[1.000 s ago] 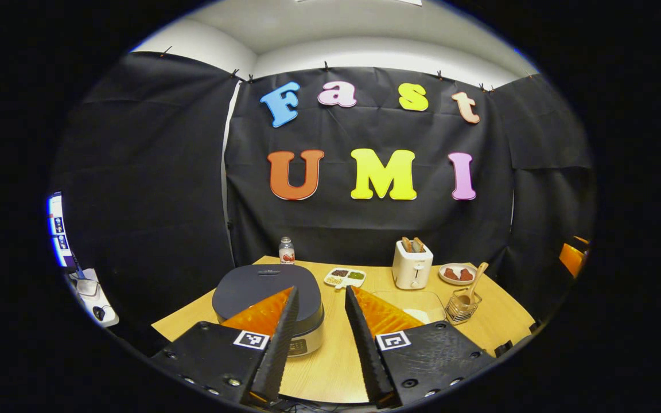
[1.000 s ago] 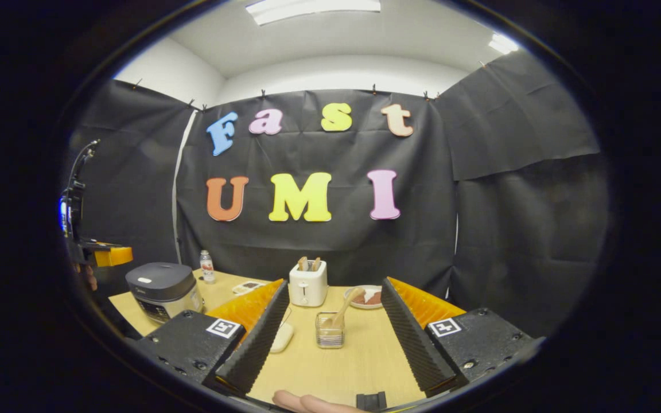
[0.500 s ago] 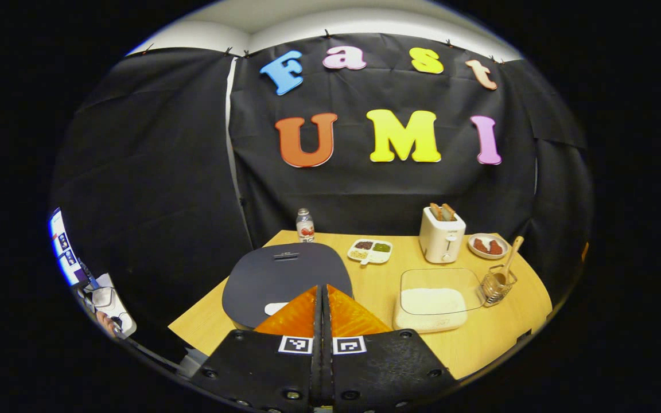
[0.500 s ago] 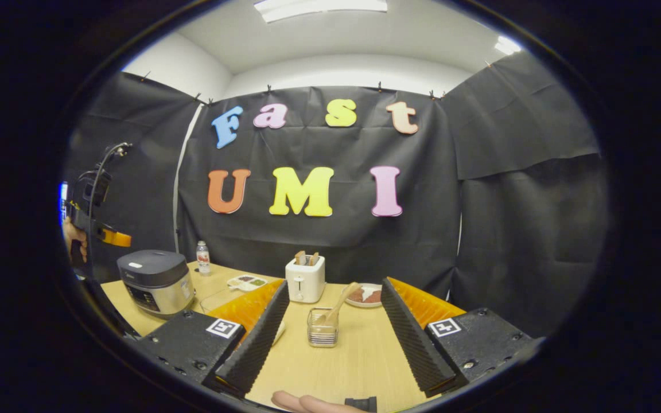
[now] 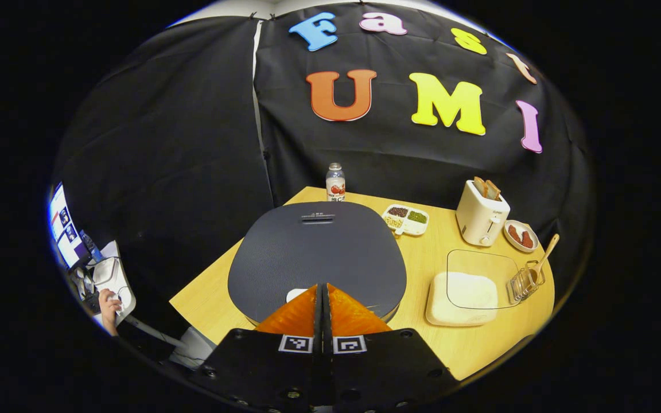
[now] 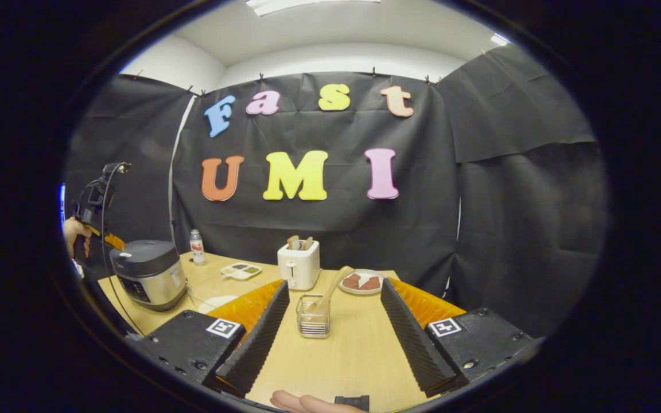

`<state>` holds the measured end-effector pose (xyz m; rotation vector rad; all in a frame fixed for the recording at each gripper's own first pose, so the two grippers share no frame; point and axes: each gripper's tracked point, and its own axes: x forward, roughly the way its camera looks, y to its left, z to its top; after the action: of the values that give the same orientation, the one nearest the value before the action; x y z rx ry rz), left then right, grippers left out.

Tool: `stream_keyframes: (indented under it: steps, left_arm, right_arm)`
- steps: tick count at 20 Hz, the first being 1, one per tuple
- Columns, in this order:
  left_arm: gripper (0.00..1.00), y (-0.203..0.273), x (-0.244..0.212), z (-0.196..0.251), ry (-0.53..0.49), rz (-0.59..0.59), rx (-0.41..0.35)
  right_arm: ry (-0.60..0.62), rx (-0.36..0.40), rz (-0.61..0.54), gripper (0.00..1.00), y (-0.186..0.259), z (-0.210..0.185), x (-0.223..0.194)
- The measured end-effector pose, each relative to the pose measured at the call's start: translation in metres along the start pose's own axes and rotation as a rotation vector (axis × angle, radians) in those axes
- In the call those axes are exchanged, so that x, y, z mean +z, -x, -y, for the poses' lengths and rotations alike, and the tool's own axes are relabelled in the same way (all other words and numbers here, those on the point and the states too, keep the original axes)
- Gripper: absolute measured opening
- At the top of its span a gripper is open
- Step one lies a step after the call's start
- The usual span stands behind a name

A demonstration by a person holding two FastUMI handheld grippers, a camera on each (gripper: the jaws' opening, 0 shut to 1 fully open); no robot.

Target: Close the left gripper, press the button to open the rice cooker; take a wooden spoon from the chopstick holder with the right hand, scoop a spoonful of rice and pour it into the rice cooker, then put the wooden spoon back into the chopstick holder.

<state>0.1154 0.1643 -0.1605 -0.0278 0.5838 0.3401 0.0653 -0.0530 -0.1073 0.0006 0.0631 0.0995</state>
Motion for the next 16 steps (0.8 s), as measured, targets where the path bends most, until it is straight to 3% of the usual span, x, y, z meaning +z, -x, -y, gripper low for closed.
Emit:
stream_keyframes:
  steps: [16]
  left_arm:
    - [0.0,-0.005,-0.009,0.001,-0.06,-0.004,-0.011]
  right_arm:
    - [-0.001,0.022,-0.045,1.0,-0.001,-0.011,-0.02]
